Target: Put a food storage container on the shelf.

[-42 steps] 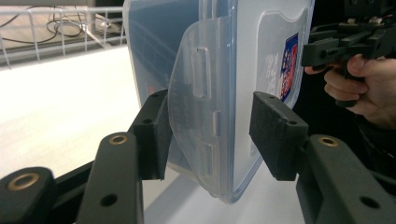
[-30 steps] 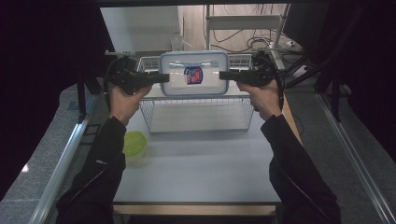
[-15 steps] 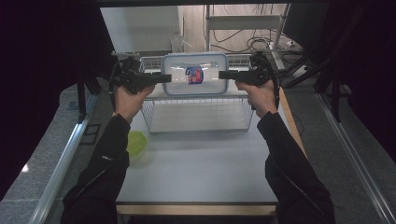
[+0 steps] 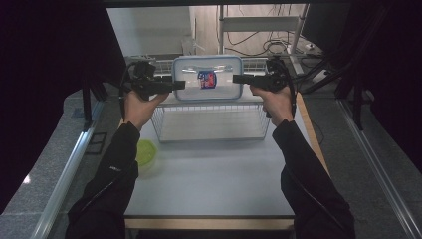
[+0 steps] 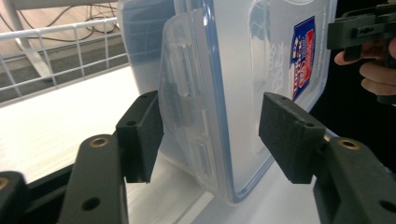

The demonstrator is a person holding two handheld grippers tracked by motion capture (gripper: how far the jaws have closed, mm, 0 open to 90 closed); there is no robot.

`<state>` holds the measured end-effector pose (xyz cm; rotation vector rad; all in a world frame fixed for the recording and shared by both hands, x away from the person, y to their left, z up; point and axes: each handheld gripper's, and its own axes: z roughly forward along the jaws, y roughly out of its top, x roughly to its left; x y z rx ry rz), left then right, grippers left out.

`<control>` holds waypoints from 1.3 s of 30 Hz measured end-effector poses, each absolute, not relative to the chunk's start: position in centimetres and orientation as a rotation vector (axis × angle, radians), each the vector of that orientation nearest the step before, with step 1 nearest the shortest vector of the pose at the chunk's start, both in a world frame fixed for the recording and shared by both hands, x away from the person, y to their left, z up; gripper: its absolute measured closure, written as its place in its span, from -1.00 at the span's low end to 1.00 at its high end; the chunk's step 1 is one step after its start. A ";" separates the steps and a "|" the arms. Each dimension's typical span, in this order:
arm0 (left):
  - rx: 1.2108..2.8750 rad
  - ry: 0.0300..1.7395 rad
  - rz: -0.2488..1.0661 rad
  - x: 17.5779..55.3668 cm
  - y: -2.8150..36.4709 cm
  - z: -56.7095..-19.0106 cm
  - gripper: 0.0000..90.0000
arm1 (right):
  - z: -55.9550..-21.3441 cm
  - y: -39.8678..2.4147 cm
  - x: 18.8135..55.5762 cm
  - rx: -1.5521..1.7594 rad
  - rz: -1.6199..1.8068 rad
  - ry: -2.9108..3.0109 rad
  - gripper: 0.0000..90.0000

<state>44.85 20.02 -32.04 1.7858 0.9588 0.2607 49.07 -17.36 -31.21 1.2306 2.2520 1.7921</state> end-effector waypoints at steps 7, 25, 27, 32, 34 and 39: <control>1.790 0.973 0.238 45.3 20.3 -32.9 -0.12 | -31.5 -17.4 49.4 1.238 1.783 2.246 0.05; 1.818 0.931 0.338 44.1 19.4 -33.0 -0.10 | -30.9 -17.9 48.1 1.105 1.625 2.156 0.17; 1.808 0.909 0.336 43.4 19.6 -33.2 0.08 | -30.9 -18.1 46.9 1.061 1.608 2.119 0.43; 1.818 0.893 0.313 43.4 18.8 -34.3 0.58 | -32.6 -17.1 45.5 0.980 1.555 2.203 0.86; 1.815 0.921 0.340 43.7 18.3 -34.5 0.64 | -33.3 -16.2 45.7 0.968 1.486 2.236 0.90; 1.809 0.956 0.359 44.3 17.8 -34.8 0.68 | -33.8 -15.8 47.0 1.001 1.478 2.224 0.94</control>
